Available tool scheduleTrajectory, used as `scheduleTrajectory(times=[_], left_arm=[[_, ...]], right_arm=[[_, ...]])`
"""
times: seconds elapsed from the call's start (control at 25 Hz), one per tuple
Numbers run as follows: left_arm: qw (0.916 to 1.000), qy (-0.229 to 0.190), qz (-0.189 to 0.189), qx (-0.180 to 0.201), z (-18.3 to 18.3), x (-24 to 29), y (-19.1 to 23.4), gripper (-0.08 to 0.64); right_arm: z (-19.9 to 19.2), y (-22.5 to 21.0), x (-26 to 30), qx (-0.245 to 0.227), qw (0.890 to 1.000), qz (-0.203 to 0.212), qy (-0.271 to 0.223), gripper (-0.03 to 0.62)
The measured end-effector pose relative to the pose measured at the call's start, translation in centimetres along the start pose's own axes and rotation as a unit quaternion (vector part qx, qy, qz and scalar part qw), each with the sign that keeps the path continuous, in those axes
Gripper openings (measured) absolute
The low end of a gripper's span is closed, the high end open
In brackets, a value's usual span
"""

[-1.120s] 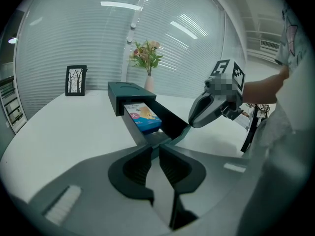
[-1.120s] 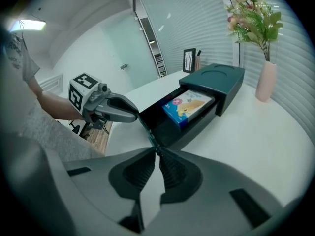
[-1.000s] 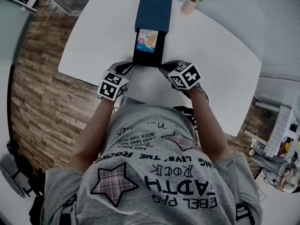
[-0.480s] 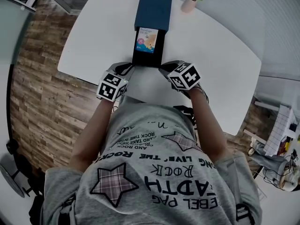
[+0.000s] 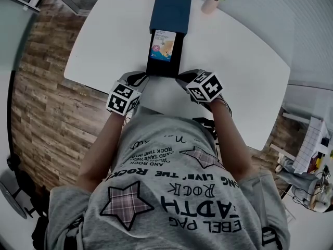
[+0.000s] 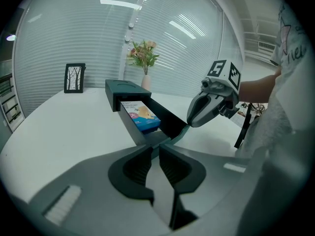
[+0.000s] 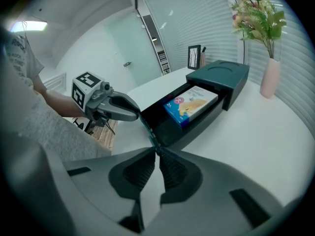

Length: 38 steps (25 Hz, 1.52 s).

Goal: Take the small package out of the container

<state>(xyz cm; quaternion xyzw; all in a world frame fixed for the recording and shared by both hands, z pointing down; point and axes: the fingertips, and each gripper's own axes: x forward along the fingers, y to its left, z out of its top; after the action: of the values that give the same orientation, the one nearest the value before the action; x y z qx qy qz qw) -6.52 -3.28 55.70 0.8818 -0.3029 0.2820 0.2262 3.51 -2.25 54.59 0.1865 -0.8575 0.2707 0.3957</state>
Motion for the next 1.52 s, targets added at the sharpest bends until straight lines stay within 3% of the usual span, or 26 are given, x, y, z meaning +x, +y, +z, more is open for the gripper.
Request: scheduleTrajectory(times=[1.52], left_arm=[[0.9995,0.019,-0.025,0.001,-2.4,-1.9,-2.4,0.055]], right_arm=[[-2.0,3.3,0.0,-0.014,0.999,0.045,0.028,0.034]])
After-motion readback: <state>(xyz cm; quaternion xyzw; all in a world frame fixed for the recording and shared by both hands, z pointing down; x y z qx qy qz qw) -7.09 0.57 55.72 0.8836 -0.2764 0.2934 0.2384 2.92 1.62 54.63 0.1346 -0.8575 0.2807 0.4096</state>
